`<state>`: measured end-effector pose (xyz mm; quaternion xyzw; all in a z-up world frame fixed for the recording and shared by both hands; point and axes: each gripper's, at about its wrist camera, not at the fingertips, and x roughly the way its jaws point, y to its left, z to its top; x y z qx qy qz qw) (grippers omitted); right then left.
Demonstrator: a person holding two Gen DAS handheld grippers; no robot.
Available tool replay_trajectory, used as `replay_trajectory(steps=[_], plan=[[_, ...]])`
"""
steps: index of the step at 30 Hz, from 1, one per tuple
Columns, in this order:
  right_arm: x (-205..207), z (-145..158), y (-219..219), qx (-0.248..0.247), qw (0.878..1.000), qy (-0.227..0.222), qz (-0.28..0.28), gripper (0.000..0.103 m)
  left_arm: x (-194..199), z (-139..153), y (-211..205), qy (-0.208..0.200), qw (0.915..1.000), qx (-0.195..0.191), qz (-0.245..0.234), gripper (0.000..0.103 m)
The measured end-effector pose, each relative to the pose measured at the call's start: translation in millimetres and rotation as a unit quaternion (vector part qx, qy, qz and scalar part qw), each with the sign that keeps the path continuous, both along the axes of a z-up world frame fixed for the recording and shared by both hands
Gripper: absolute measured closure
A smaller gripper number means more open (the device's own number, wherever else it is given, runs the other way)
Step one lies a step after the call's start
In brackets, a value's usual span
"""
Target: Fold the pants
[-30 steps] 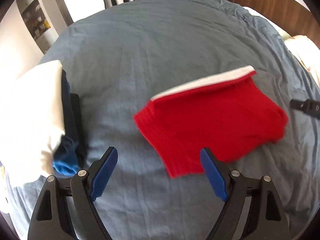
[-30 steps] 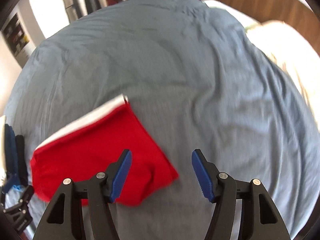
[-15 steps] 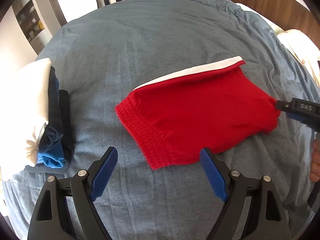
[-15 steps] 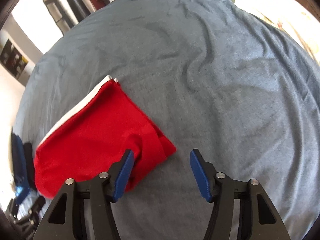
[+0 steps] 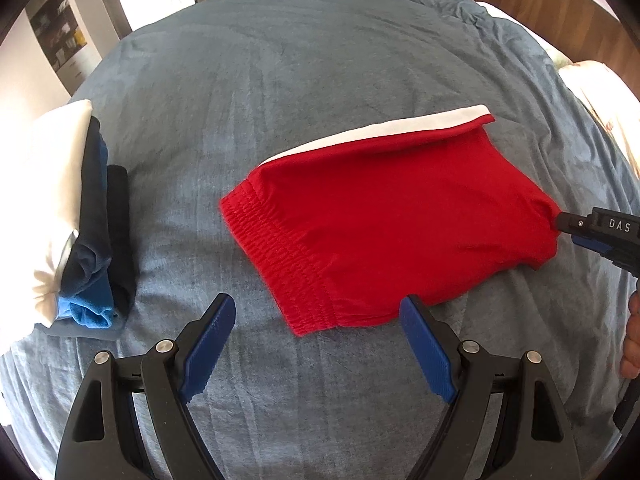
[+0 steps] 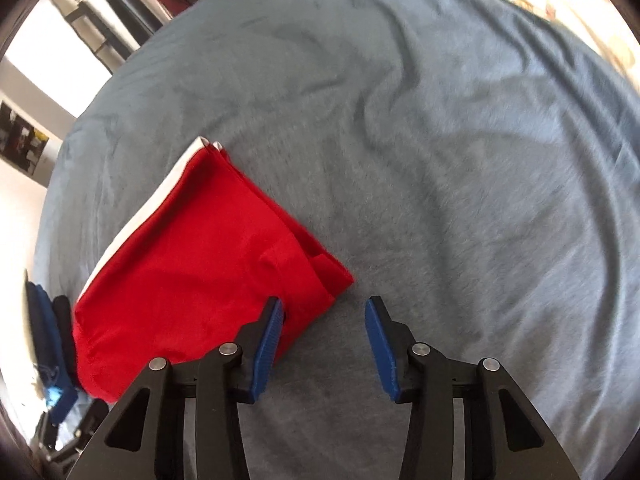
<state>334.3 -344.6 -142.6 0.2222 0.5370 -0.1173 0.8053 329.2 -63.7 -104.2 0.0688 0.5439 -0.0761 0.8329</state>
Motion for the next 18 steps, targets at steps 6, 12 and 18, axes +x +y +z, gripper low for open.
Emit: replay_trajectory(steps=[6,12,18], plan=[[8,-9,-1,0.006,1.000,0.012,0.019,0.074,-1,-3,-3,-0.004,0.9999,0.011,-0.008,0.019],[12,-14,5,0.002,0.999,0.010,0.042,0.091,3,-10,-1,0.006,0.9999,0.008,-0.004,0.019],[10,2,10,-0.068,0.995,0.012,0.075,0.095,3,-13,-1,0.006,0.9999,0.011,-0.007,0.019]])
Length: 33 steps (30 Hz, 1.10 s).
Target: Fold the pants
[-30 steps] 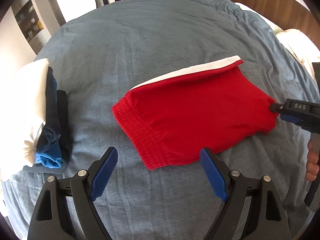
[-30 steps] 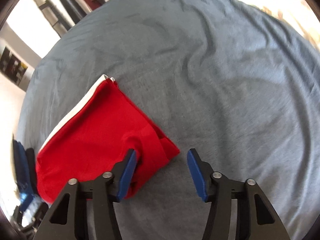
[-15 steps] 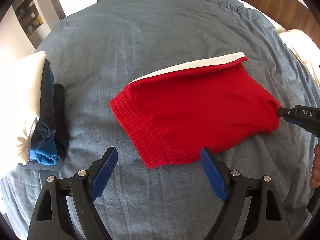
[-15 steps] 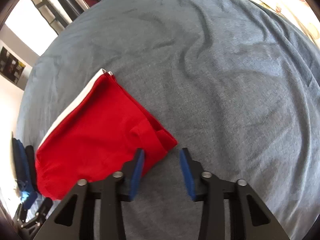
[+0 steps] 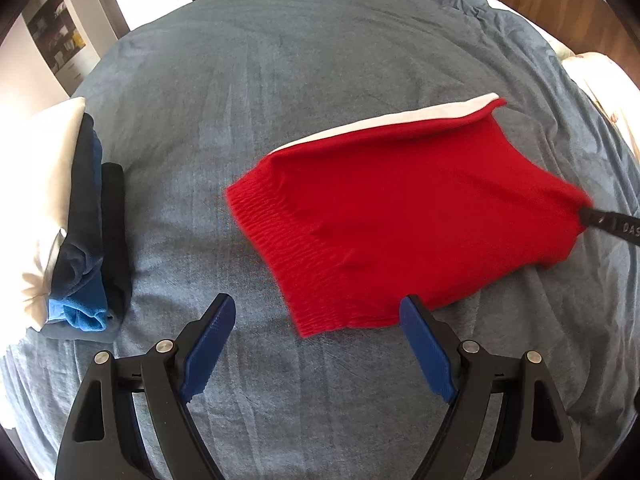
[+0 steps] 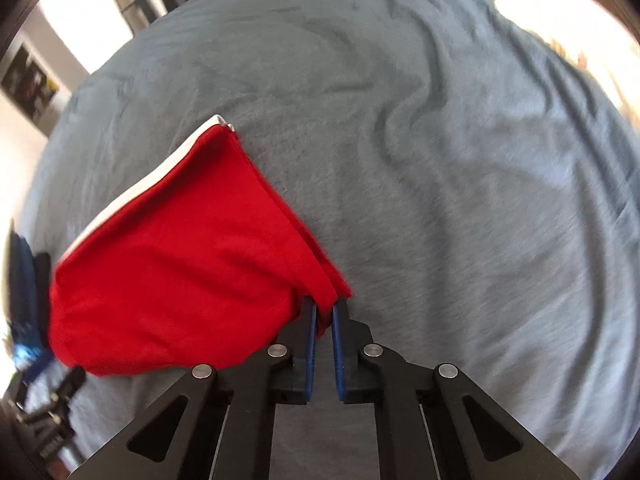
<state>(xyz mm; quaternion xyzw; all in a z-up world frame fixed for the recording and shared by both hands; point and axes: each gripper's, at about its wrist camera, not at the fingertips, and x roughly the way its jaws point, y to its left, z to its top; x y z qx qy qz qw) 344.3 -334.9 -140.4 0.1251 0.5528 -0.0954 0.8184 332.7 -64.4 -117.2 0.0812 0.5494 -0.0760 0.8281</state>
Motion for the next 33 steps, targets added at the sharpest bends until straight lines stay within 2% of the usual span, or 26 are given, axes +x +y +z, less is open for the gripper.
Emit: replay_trajectory(steps=[1,4,10,12,14,18,20,27,31,32,33], plan=[[0,6,2,-0.029,1.000,-0.003,0.010,0.095,0,-1,0,0.001,1.0000,0.001,-0.001,0.019],[6,9,2,-0.071,0.997,-0.001,0.032,0.095,0,-6,-1,0.008,1.0000,0.005,-0.001,0.019],[13,-4,-3,-0.068,0.997,0.020,0.030,0.091,-2,-5,2,0.007,1.0000,0.006,0.003,0.019],[12,-6,-6,-0.084,0.996,0.033,0.014,0.071,-3,-3,2,0.005,1.0000,0.007,0.004,0.019],[10,-3,-9,-0.094,0.995,0.040,-0.011,0.066,-3,1,4,-0.003,1.0000,0.009,0.004,0.019],[4,20,-7,-0.091,0.996,-0.001,-0.018,0.066,0,12,8,-0.026,0.9996,0.004,0.008,0.019],[11,32,-1,-0.094,0.995,-0.028,0.001,0.066,3,17,10,-0.036,0.9993,0.002,0.013,0.019],[45,60,9,-0.128,0.989,-0.072,0.028,0.066,22,23,9,-0.080,0.9966,0.010,0.016,0.019],[75,50,22,-0.085,0.990,-0.071,0.087,0.066,34,25,5,-0.102,0.9947,0.003,0.013,0.019],[82,46,27,-0.074,0.990,-0.065,0.098,0.068,36,25,4,-0.105,0.9944,0.004,0.012,0.019],[88,43,32,-0.061,0.990,-0.061,0.110,0.074,39,25,3,-0.108,0.9941,0.004,0.011,0.021]])
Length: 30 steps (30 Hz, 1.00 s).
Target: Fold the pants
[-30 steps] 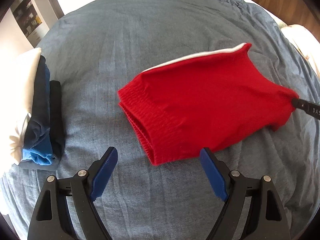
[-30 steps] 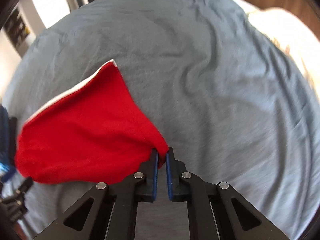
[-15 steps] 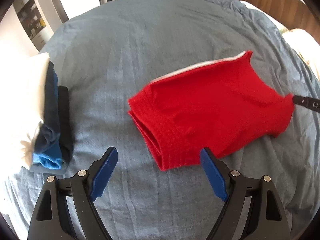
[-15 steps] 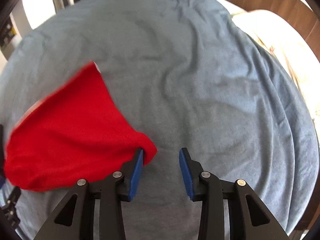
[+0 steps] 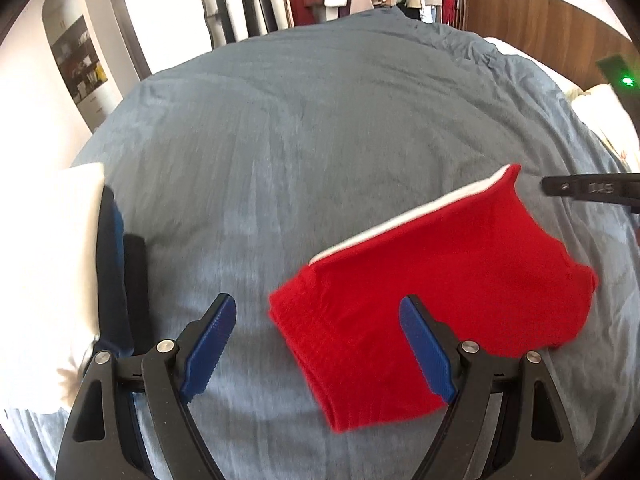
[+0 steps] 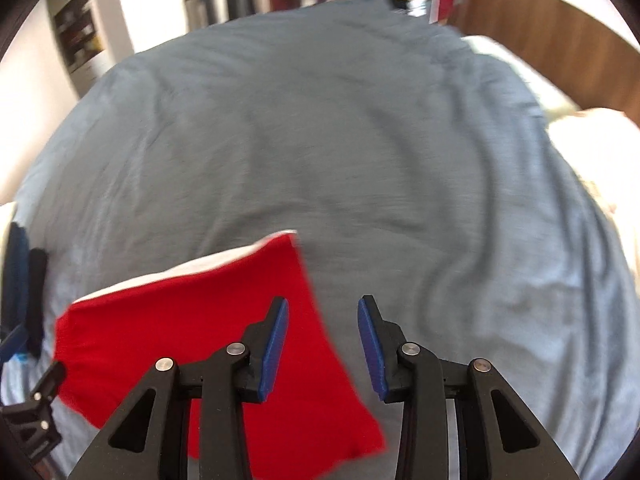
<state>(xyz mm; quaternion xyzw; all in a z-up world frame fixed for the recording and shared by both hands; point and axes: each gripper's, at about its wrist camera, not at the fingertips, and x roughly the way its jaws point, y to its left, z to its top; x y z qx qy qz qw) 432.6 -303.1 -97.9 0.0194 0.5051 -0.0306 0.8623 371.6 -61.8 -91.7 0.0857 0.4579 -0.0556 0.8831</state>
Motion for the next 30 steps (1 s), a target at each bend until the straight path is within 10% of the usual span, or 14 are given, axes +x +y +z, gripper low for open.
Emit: replay_trajectory(steps=[9,20,30], plan=[[42,-40,34,0.055,0.996,0.048,0.058,0.084,19,-19,-3,0.043,0.9971,-0.061,-0.014,0.046],[83,-62,42,0.043,0.996,0.062,0.048,0.084,32,-66,16,0.118,0.9918,-0.035,0.035,0.043],[82,-56,24,-0.005,0.999,0.050,-0.015,0.084,19,-41,20,0.091,0.9949,-0.031,0.031,0.041]])
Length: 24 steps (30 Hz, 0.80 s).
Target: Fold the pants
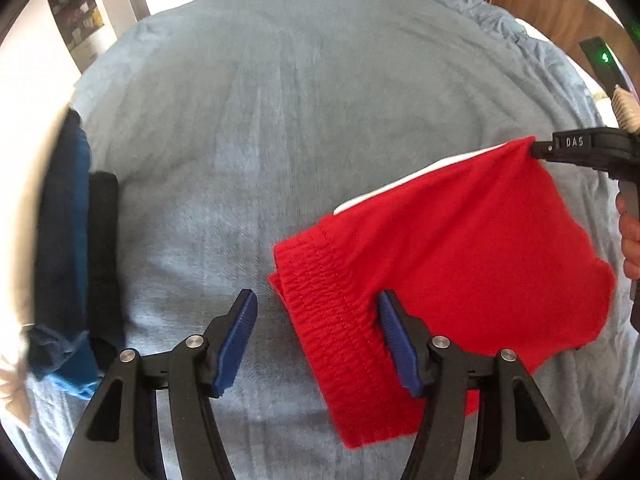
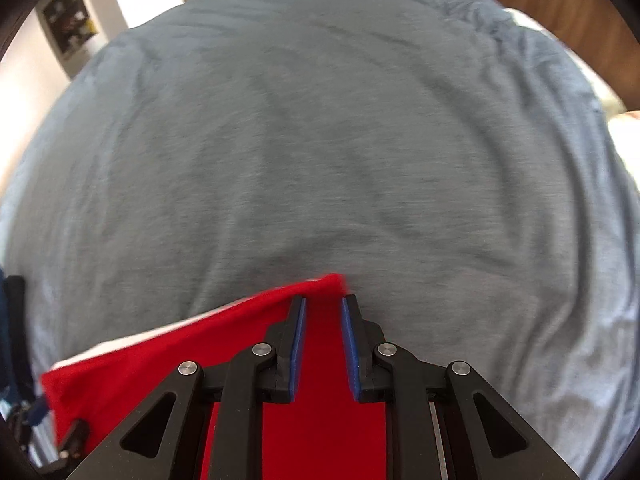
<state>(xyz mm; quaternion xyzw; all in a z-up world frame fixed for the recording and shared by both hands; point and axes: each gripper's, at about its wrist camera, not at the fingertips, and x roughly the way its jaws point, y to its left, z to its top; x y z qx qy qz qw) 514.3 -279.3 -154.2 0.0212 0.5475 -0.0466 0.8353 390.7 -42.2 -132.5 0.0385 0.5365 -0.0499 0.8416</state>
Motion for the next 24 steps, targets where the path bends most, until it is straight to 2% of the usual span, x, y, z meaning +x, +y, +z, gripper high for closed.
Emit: replay_trajectory(steps=[3,6,12,19,24], plan=[[-14,16,-4,-0.005,1.000,-0.020,-0.007,0.081,-14,21,0,-0.033,0.9994,0.006,-0.010,0.032],[-36,39,-1,-0.002,0.999,-0.047,-0.002,0.075,-25,39,3,-0.055,0.9983,0.010,-0.017,0.031],[-93,71,24,0.061,0.996,-0.066,0.012,0.075,-35,56,17,-0.073,0.9971,0.003,-0.022,0.031],[-150,61,51,0.150,0.988,-0.029,0.009,0.075,-31,47,32,-0.063,0.9976,-0.028,-0.002,0.032],[-175,38,70,0.154,0.988,0.005,-0.002,0.075,-23,34,28,-0.059,0.9972,-0.044,0.010,0.039]])
